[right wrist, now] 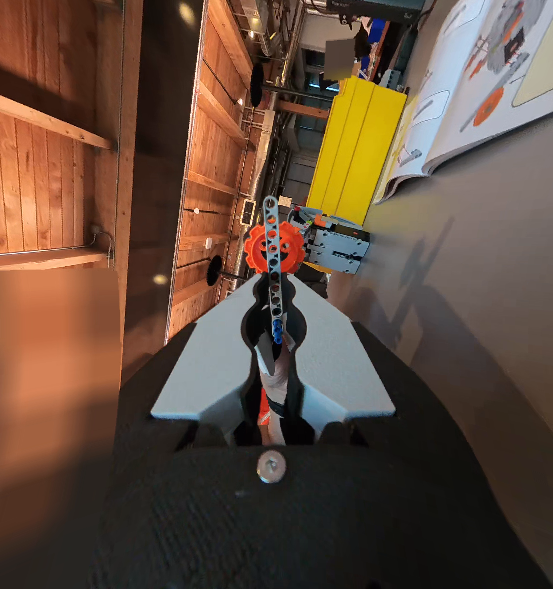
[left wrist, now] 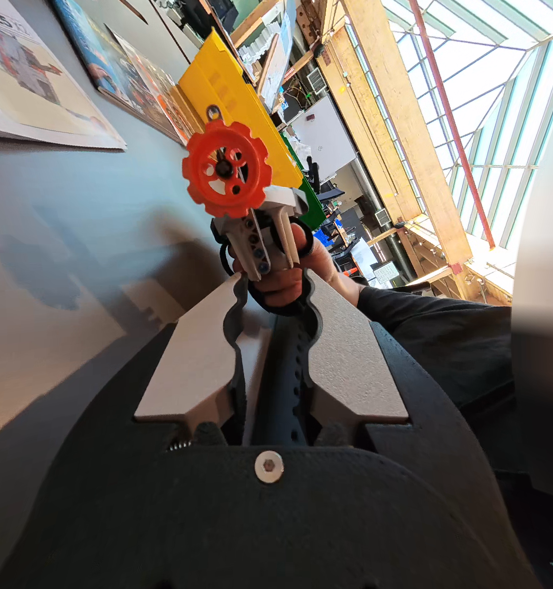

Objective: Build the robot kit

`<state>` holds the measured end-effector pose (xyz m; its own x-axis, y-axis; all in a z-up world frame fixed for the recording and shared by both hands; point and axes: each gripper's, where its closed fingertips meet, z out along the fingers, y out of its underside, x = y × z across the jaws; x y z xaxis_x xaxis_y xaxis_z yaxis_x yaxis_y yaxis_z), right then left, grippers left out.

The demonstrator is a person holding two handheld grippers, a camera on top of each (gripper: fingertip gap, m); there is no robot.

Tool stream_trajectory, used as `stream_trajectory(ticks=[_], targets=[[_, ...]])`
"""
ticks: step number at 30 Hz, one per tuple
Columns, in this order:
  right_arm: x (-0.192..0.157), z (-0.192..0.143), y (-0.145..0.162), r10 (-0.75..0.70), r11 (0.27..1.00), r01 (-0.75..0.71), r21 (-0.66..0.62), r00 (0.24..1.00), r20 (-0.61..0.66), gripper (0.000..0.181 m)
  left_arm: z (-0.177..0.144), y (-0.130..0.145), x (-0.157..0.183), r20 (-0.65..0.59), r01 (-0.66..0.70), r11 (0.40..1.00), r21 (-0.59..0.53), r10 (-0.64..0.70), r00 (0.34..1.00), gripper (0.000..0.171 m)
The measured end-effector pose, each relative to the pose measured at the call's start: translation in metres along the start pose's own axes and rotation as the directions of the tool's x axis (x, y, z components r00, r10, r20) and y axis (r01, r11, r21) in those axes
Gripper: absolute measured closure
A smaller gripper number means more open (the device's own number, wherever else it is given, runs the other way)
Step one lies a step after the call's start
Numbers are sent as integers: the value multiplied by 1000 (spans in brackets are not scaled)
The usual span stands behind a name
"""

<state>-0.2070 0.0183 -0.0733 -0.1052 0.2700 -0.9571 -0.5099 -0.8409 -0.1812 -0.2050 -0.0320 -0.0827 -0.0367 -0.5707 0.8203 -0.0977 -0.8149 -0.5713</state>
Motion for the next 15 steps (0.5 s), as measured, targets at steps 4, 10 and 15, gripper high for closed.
stream_trajectory(ticks=[4, 10, 15], targets=[[2, 3, 2, 36, 999, -36, 24, 999, 8, 177, -5, -7, -2, -11, 31, 998, 49, -31, 999, 150], [4, 8, 12, 53, 999, -53, -5, 998, 26, 177, -6, -5, -6, 8, 43, 998, 36, -44, 999, 163], [3, 7, 14, 80, 997, -79, -22, 996, 48, 176, -7, -3, -6, 12, 44, 999, 25, -45, 999, 164]])
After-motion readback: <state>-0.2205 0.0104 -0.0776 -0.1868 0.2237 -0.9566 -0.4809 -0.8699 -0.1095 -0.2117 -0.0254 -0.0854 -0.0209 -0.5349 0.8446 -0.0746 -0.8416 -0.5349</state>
